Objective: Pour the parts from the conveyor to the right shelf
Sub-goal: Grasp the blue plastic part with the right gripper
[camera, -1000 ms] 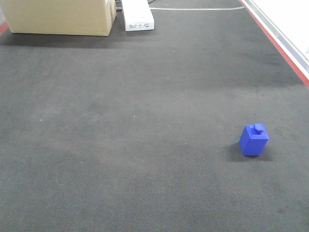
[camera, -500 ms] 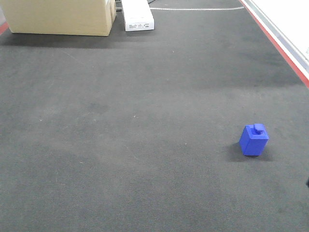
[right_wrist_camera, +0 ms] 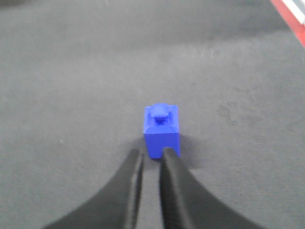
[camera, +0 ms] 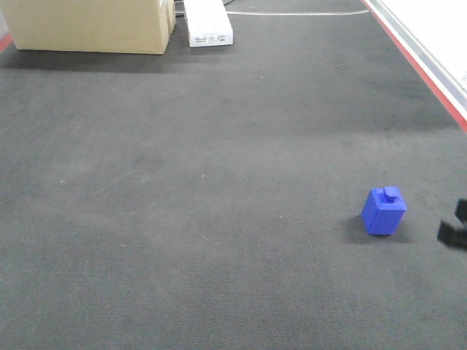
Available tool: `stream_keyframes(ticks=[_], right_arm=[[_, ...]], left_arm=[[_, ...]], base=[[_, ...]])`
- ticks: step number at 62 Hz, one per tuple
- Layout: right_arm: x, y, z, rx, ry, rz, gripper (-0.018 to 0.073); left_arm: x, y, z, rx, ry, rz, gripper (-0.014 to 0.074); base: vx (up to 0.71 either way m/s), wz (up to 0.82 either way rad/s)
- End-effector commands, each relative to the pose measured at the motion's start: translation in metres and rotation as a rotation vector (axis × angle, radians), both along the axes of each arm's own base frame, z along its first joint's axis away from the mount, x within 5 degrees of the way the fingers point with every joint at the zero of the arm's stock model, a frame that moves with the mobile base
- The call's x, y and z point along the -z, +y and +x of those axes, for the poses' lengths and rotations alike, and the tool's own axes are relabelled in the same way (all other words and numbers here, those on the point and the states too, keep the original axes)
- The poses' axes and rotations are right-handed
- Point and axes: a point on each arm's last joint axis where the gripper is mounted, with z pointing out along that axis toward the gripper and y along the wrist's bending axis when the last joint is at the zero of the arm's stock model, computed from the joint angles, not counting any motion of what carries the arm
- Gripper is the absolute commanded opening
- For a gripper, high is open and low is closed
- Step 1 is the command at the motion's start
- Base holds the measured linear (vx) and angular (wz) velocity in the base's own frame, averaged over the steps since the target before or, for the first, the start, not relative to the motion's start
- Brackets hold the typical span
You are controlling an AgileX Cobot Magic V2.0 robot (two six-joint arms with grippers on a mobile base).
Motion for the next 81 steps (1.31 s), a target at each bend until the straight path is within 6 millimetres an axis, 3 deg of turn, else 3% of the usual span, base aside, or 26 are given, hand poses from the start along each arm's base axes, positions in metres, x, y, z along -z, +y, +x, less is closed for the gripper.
stream_keyframes(ticks=[1, 10, 21, 50, 81], right_arm=[[-0.023, -0.001, 0.02, -0.013, -0.01, -0.052, 0.024], [-0.036, -0.001, 0.052, -0.04, 0.092, -0.09, 0.0401], [-0.037, 0.0, 0.09, -0.049, 0.245, -0.101, 0.0512], [0.0, 0.001, 0.179, -0.072, 0.568, -0.103, 0.0526], [0.048, 0.005, 0.221, -0.084, 0.734, -0.098, 0.0526]], left_arm=[[0.003, 0.0, 0.0, -0.002, -0.059, -0.013, -0.0006], [0.003, 0.0, 0.0, -0.002, -0.059, -0.013, -0.0006], [0.003, 0.0, 0.0, -0.002, -0.059, -0.014, -0.0006], [0.003, 0.0, 0.0, -0.002, -0.059, -0.016, -0.0006], [0.003, 0.001, 0.0, 0.0, -0.057, -0.084, -0.0006]], base=[[0.0, 0.0], [0.0, 0.0], [0.0, 0.0], [0.0, 0.0], [0.0, 0.0]])
